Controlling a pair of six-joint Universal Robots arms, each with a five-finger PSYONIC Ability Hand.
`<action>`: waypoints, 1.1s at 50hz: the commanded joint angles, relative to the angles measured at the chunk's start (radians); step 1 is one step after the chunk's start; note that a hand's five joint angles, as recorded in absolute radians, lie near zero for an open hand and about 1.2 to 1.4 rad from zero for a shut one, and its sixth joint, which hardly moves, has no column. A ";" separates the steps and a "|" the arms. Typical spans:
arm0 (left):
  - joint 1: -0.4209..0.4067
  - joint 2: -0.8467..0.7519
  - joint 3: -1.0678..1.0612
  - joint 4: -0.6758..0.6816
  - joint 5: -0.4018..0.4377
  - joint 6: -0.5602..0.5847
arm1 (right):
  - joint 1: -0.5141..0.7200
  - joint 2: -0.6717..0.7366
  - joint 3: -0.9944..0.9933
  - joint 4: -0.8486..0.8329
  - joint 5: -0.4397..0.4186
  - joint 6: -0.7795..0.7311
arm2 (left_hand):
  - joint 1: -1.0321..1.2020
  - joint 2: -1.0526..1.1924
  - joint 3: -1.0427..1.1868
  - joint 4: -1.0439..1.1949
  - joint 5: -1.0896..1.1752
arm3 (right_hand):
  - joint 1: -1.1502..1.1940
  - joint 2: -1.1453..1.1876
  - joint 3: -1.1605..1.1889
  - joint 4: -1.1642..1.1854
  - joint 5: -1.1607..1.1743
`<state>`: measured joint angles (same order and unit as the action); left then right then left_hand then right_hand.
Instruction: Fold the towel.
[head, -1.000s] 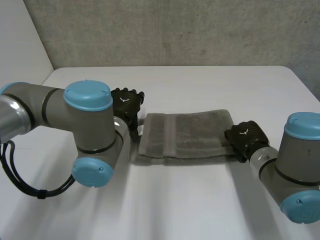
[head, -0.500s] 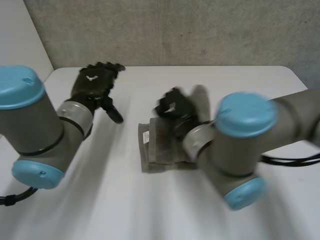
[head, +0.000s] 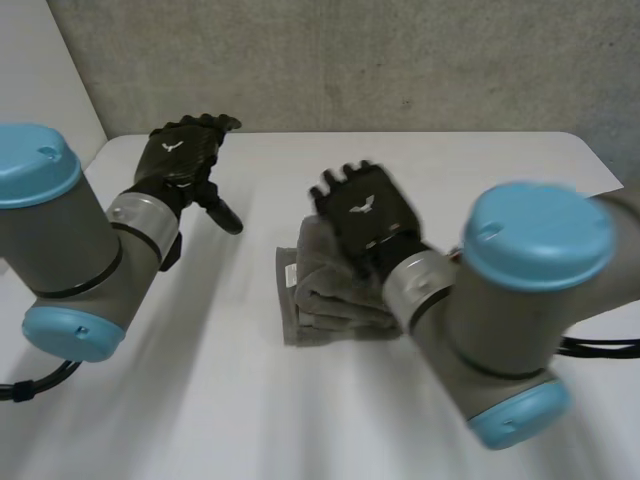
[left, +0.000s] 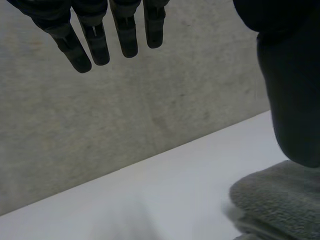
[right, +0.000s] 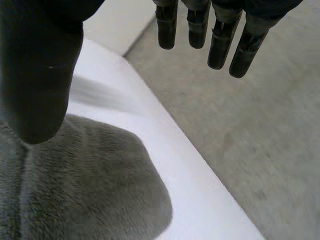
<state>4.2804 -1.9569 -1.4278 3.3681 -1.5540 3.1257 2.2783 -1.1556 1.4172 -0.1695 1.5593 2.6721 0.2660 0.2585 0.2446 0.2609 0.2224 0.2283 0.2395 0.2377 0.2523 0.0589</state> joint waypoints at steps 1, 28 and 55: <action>-0.068 -0.106 0.102 -0.010 0.052 -0.006 | -0.143 -0.038 0.006 0.103 -0.065 0.155 | -0.085 -0.077 -0.063 -0.080 -0.216 | -0.054 -0.065 -0.063 -0.078 -0.059; -0.218 -0.527 0.448 -0.179 0.045 0.112 | -0.241 0.335 -0.259 0.234 -0.137 0.333 | -0.070 -0.063 -0.049 -0.065 -0.201 | -0.054 -0.065 -0.063 -0.078 -0.059; -0.205 -0.260 0.113 -0.111 -0.057 0.120 | -0.244 0.358 -0.307 0.337 -0.257 0.335 | -0.073 -0.066 -0.052 -0.068 -0.204 | -0.054 -0.065 -0.063 -0.078 -0.059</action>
<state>4.0732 -2.2632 -1.3217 3.2596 -1.6092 3.2473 2.0473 -0.7401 1.0842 0.1605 1.2916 3.0052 0.2661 0.2585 0.2414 0.2609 0.2222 0.2081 0.2393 0.2179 0.2524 0.0589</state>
